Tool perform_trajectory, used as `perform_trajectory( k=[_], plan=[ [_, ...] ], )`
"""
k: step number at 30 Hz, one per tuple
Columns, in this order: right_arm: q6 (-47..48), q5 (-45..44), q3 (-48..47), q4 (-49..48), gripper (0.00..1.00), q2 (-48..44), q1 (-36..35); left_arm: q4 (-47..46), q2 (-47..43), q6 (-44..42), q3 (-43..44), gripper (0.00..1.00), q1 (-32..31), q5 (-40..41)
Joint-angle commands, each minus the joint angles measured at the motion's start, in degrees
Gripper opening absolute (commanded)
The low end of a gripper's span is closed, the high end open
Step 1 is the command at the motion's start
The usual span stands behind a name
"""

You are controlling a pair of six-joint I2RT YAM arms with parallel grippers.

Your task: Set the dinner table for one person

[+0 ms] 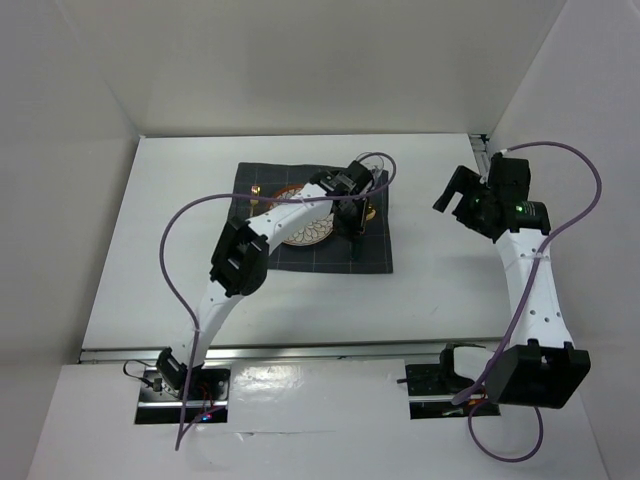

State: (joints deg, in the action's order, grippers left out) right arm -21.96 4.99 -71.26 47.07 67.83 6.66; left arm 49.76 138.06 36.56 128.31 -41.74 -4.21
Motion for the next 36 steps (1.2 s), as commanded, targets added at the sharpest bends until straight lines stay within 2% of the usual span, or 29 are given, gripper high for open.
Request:
perform_trajectory(
  k=[1, 6, 10, 11, 13, 15, 16, 22, 25, 28, 29, 31, 33, 36],
  plan=[
    [0.9, 0.8, 0.3, 2.0, 0.99, -0.9, 0.2, 1.7, 2.4, 1.7, 4.1, 0.0, 0.8, -0.2],
    [0.9, 1.9, 0.3, 2.0, 0.99, -0.9, 0.2, -0.1, 4.4, 2.2, 4.1, 0.0, 1.3, 1.6],
    [0.9, 1.9, 0.3, 2.0, 0.99, -0.9, 0.2, -0.1, 4.9, 1.2, 4.8, 0.28, 1.3, 0.9],
    [0.9, 1.9, 0.3, 2.0, 0.99, -0.9, 0.2, -0.1, 4.2, 1.1, 4.8, 0.39, 1.3, 0.9],
    [0.9, 1.9, -0.3, 2.0, 0.99, -0.4, 0.2, -0.1, 2.7, 0.5, 4.2, 0.47, 1.3, 0.9],
    [0.9, 1.9, -0.8, 2.5, 0.99, -0.4, 0.2, -0.1, 1.6, -0.8, 4.2, 0.61, 1.3, 0.3],
    [0.9, 1.9, -0.8, 2.5, 0.99, -0.4, 0.2, -0.1, 0.4, -0.8, 4.2, 0.64, 1.3, 0.3],
    [0.9, 1.9, -2.8, 3.0, 0.99, -0.4, 0.2, 1.1, -4.3, -2.7, 6.1, 0.65, 1.3, -0.4],
    [0.9, 1.2, -4.0, 3.6, 0.99, 0.1, 0.2, 1.7, -10.2, -3.2, 6.6, 0.65, 0.6, -1.1],
    [-0.1, -2.0, -4.6, 5.3, 0.99, 2.4, 0.2, 3.1, -18.4, -6.0, 5.1, 0.65, 0.6, 3.5],
    [-0.8, -3.1, -4.6, 6.0, 0.99, 3.2, 0.2, 3.2, -20.6, -6.8, 3.7, 0.72, 0.6, 5.1],
    [-0.8, -4.6, -4.6, 6.0, 0.99, 4.2, 0.2, 3.8, -28.1, -7.9, 0.9, 0.74, 2.0, 9.5],
    [-0.8, -5.2, -4.6, 4.6, 0.99, 4.9, 0.2, 1.9, -33.8, -8.6, -6.3, 0.79, 3.9, 12.5],
    [-0.8, -4.6, -4.1, 2.3, 0.99, 4.9, 0.2, -0.7, -45.7, -8.6, -17.3, 0.81, 7.8, 16.8]
  ],
)
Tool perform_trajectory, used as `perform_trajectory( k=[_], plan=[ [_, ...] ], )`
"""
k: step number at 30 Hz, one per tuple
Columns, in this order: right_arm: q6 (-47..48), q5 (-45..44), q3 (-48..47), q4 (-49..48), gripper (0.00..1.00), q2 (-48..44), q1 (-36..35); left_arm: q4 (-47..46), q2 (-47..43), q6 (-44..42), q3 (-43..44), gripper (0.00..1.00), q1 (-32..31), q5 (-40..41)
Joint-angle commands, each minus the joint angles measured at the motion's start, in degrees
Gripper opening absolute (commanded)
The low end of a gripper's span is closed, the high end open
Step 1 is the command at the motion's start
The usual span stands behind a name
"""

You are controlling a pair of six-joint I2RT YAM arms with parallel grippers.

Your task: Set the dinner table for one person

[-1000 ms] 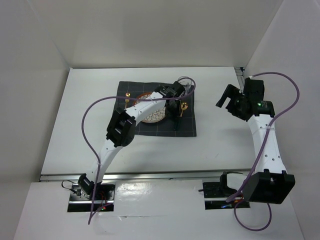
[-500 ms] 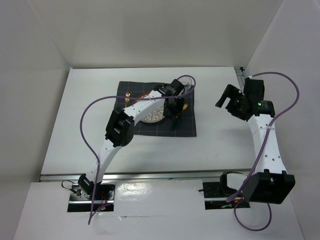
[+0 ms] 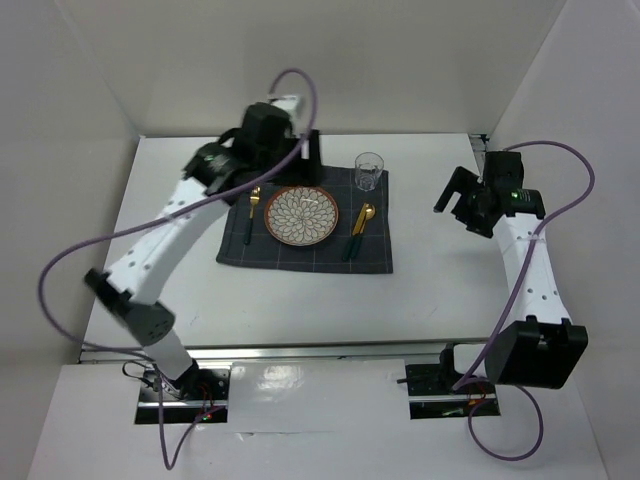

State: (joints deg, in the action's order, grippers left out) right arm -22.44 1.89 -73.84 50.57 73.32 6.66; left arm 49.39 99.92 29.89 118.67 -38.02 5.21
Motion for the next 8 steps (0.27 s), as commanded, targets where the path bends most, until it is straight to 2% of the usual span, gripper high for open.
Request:
perform_trajectory(
  k=[1, 4, 7, 8],
  plan=[
    [-0.3, -1.5, -1.0, -2.2, 0.99, -0.5, 0.2, -1.1, -13.7, -1.9, -10.6, 0.81, 5.0, 9.4],
    [-0.3, -1.0, 0.1, -3.6, 0.99, -0.5, 0.2, -5.4, -23.3, -1.9, -23.5, 0.82, 8.9, 13.8],
    [-0.3, 0.7, 2.5, -5.6, 0.99, -0.5, 0.2, -7.4, -34.7, -1.6, -34.9, 0.99, 13.2, 18.3],
    [-0.3, 1.4, 3.1, -6.2, 0.99, -0.5, 0.2, -8.0, -36.9, -1.6, -36.7, 1.0, 14.3, 19.4]
  ],
)
